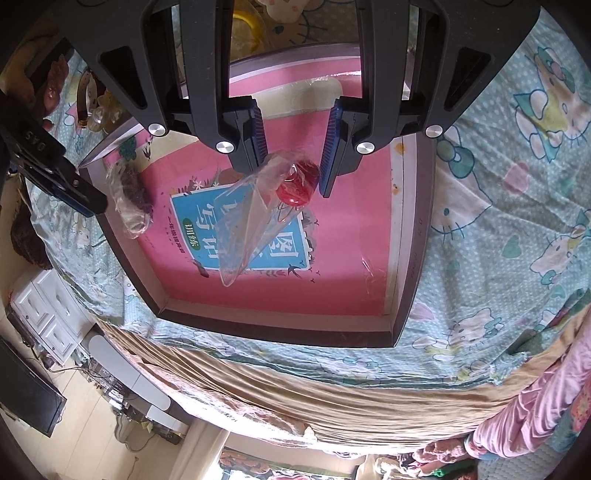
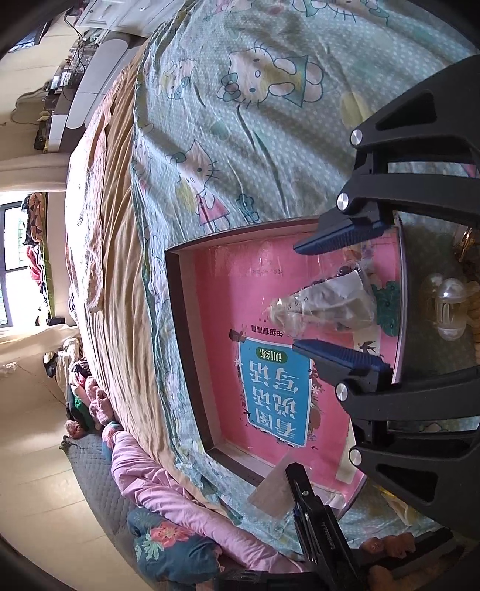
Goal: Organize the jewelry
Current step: 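Carry both bags over the pink-lined box and open both tools to drop them, then withdraw both open tools from the box back toward the remaining items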
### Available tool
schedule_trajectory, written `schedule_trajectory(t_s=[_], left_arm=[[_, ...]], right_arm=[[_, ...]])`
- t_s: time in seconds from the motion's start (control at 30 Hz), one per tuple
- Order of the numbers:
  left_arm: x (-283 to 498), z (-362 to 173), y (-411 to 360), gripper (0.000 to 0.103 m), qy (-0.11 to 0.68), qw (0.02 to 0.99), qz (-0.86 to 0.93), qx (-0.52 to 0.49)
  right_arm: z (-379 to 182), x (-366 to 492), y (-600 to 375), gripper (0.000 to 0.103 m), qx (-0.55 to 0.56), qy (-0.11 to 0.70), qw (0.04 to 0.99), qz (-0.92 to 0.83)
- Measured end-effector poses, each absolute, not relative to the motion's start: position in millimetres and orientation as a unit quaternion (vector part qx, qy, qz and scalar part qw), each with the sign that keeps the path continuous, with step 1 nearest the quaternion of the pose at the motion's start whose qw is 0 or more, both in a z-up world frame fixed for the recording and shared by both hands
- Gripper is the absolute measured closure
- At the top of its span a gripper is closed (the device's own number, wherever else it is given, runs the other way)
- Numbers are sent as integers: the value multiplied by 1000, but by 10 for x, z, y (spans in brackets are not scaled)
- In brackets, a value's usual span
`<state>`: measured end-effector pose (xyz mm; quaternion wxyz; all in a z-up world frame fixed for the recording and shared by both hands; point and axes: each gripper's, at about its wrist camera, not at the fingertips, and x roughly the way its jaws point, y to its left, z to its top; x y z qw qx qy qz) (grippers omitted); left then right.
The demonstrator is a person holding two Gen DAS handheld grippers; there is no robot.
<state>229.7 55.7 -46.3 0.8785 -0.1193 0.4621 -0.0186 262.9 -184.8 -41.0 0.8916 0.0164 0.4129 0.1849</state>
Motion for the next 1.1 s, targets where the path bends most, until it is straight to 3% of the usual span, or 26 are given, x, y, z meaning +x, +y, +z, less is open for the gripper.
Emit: schedule_trajectory(t_s=[0.1, 0.17, 0.3, 0.53, 0.63, 0.73, 1.1], left_arm=[[2301, -455, 558, 81, 462, 879, -20, -119], [2288, -435, 543, 70, 460, 880, -21, -114], [2254, -386, 531, 65, 458, 881, -24, -115], [2161, -146, 524, 41, 437, 891, -31, -120], [2113, -7, 541, 39, 424, 896, -32, -124], [2041, 154, 610, 30, 406, 904, -31, -134], [1763, 550, 869, 21, 358, 920, -13, -161]], right_arm=[[-334, 2545, -1909, 47, 24, 406, 894, 187], [-294, 2497, -1947, 43, 29, 403, 896, 187], [-230, 2423, -1979, 42, 25, 402, 895, 191], [-60, 2319, -2077, 33, 31, 384, 903, 190], [3, 2288, -2133, 31, 37, 378, 905, 190], [64, 2260, -2185, 29, 43, 371, 908, 189], [241, 2127, -2303, 28, 54, 351, 915, 191]])
